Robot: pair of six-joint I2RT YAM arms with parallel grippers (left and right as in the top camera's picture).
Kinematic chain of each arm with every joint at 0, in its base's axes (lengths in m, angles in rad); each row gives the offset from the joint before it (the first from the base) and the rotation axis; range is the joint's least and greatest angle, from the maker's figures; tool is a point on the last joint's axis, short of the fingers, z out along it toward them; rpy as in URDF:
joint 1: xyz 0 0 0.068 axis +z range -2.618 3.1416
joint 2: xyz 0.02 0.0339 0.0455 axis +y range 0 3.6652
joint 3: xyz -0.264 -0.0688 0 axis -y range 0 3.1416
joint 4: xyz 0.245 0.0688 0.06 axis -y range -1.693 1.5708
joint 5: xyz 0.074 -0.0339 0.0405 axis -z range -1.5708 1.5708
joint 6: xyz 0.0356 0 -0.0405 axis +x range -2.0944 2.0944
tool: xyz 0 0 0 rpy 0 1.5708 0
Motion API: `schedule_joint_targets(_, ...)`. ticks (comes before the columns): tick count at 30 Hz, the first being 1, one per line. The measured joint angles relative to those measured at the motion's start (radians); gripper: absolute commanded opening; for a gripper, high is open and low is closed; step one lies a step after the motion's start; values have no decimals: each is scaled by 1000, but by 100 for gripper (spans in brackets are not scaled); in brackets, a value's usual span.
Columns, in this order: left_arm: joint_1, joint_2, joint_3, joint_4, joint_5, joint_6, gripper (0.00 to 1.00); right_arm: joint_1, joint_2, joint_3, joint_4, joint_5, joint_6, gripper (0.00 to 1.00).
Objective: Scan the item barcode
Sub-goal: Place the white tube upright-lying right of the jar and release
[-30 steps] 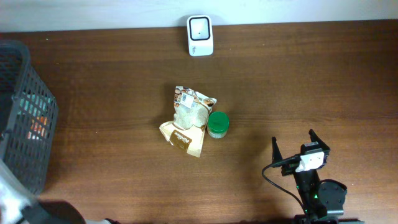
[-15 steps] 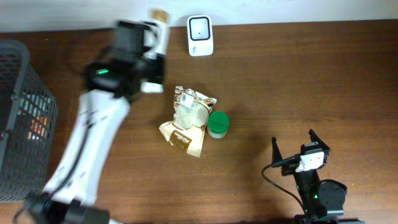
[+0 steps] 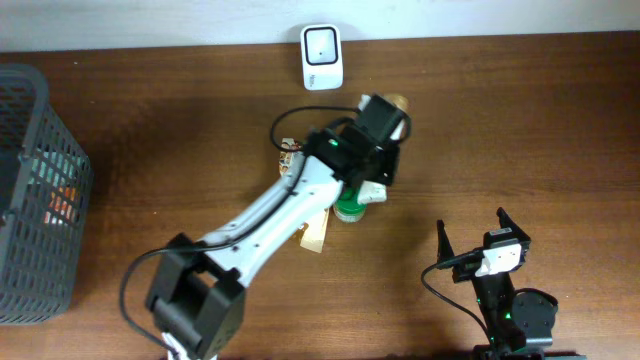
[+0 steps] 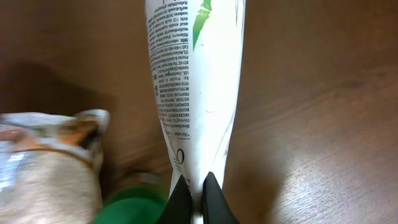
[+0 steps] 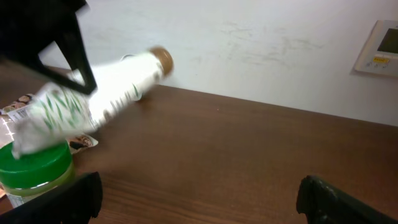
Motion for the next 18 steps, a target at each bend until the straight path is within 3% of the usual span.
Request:
schedule_joint_targets(6,-69,71,0,15,8,-22,0,0,0,0,0,0,0,98)
schedule_joint_targets(8,-69,84,0,16,8,-24,37,0,0,0,0,0,0,98)
schedule_joint_targets(10,-68,101,0,20,8,-29,54,0,0,0,0,0,0,98)
schedule_joint_targets(13,-64,103,5,34,7,-29,66,0,0,0,0,0,1,98)
schedule_joint_targets(18,7,102,137,-17,7,44,68,0,0,0,0,0,0,98)
